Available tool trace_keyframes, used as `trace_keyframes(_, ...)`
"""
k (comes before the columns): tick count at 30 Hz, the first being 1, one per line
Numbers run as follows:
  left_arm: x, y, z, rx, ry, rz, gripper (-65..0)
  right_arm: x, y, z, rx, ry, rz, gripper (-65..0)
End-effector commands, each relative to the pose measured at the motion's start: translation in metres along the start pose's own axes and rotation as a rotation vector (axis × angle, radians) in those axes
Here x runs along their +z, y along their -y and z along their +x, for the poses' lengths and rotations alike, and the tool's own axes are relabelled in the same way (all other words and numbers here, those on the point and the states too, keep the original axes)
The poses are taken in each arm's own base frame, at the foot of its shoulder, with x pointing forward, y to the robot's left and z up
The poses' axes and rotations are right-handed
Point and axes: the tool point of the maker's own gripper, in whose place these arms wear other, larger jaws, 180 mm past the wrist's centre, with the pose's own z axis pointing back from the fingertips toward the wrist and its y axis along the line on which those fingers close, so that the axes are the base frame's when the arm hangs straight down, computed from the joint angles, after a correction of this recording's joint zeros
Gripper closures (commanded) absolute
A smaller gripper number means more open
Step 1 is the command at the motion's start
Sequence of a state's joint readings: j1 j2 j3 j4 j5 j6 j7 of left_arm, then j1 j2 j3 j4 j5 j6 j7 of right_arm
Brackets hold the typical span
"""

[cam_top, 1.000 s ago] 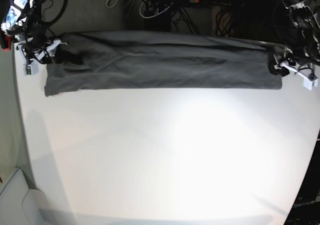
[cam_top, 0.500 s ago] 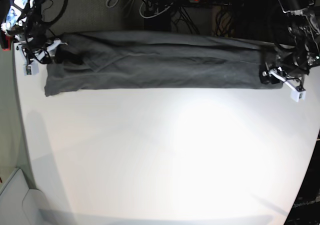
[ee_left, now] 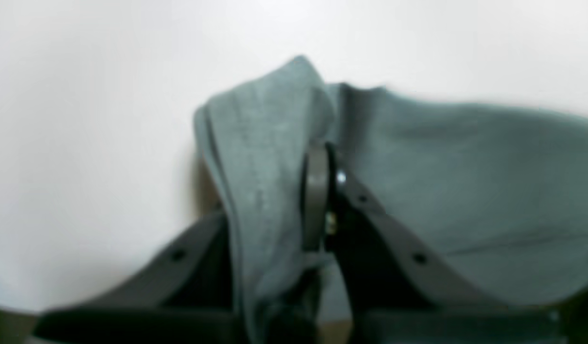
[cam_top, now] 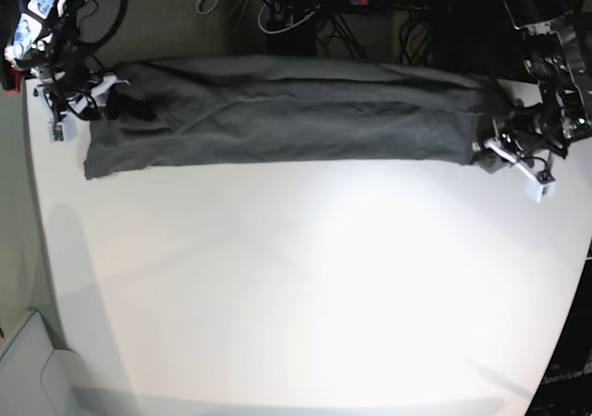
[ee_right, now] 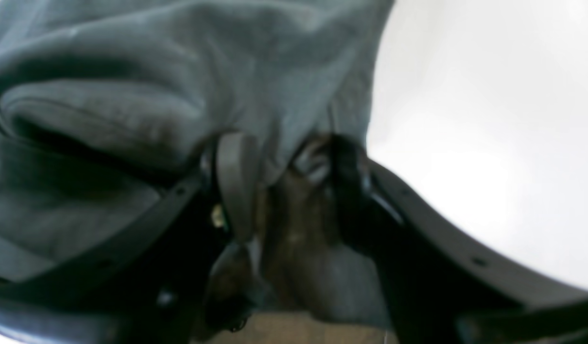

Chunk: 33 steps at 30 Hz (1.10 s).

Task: Layout the t-shirt on the table in an organized manner, then fold the t-shirt properly
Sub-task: 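Release the strip end and reposition the left gripper on it, then grasp the strip end with the left gripper and fold it toward the right gripper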

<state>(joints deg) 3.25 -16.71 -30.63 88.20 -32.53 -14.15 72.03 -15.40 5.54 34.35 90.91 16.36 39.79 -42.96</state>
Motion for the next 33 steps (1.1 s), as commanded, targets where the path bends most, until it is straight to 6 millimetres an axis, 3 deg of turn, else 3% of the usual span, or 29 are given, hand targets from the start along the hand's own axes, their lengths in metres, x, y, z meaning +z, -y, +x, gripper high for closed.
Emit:
trace_keyframes(1,0.012,0.01,0.028,0.012,0.085,-0.01,-0.2,0.001,0.0,-0.003,0.012,-0.02,0.0,-26.5)
trace_keyframes(6,0.023,0.047,0.044,0.182,0.173,-0.046,-0.2,-0.003,-0.001,0.006,0.011,-0.002,0.004,-26.5)
trace_keyframes(9,0.019,0.077,0.042,0.243,0.17,-0.091,-0.2,-0.002,0.001,0.009,0.017,0.002,0.0,-26.5)
trace_keyframes(17,-0.004,0.162,-0.009,0.387,0.014,-0.21,-0.1,-0.007,0.007,0.019,0.065,-0.011,-0.051,-26.5)
trace_keyframes(25,-0.014,0.205,-0.021,0.464,0.006,-0.255,-0.2,-0.009,0.003,0.019,0.063,-0.013,-0.051,-26.5)
trace_keyframes(26,-0.015,0.217,-0.021,0.474,0.005,-0.272,-0.2,-0.01,0.003,0.018,0.062,-0.013,-0.05,-26.5)
trace_keyframes(30,-0.025,0.256,-0.041,0.464,-0.069,-0.3,-0.2,-0.01,0.003,0.018,0.062,-0.015,-0.05,-26.5)
trace_keyframes(33,-0.038,0.271,-0.061,0.441,-0.124,-0.281,-0.2,-0.01,0.003,0.018,0.062,-0.015,-0.05,-26.5)
